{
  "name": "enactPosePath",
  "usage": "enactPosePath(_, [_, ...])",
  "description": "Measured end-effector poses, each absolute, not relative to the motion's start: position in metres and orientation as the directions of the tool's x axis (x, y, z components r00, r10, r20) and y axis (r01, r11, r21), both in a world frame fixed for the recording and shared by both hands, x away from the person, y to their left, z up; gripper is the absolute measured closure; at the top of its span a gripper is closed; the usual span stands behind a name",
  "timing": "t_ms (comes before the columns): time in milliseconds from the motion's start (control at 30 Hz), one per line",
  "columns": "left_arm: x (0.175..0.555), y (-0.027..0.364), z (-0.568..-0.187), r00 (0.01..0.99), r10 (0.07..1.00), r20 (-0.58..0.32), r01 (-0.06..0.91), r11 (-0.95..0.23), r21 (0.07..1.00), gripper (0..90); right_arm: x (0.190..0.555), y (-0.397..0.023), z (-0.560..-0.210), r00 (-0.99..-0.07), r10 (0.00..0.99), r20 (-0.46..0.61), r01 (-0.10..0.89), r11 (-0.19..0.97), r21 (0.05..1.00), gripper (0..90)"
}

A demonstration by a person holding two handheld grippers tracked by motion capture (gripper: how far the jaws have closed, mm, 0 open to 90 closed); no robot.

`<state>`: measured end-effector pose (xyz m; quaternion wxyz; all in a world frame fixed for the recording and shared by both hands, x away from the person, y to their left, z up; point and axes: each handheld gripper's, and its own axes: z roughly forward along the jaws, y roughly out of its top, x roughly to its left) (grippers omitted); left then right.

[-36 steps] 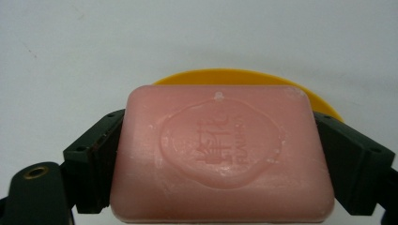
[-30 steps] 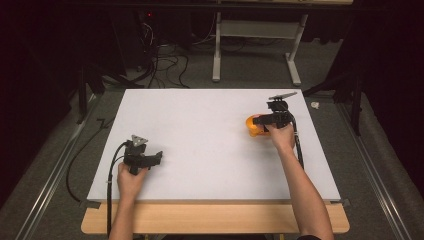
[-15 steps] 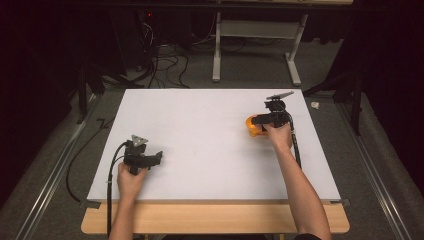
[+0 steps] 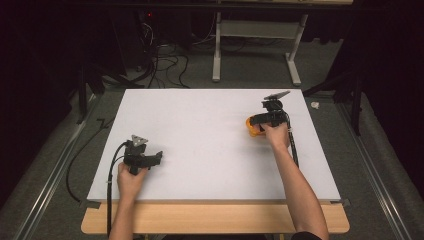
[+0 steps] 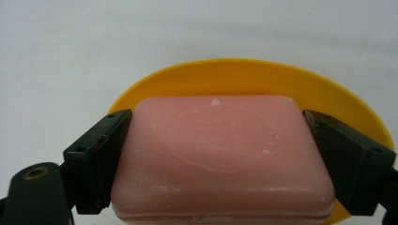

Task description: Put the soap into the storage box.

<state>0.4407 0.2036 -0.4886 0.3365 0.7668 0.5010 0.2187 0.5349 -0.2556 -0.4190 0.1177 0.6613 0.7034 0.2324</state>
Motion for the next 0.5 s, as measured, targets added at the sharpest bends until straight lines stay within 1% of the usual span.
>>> enactPosePath(300, [0.4407,0.2035,-0.4886,0.402,0.916,-0.004,0.622,-0.270,0.735,18.5,0.5365,-0.2554,-0.4193,-0.090,0.986,0.139,0.880,0.013,0.475,13.1])
enactPosePath(500, [0.4407,0.2035,-0.4886,0.402,0.916,-0.004,0.622,-0.270,0.735,18.5,0.5348,-0.2565,-0.4148,-0.085,0.987,0.138,0.864,0.004,0.504,12.4])
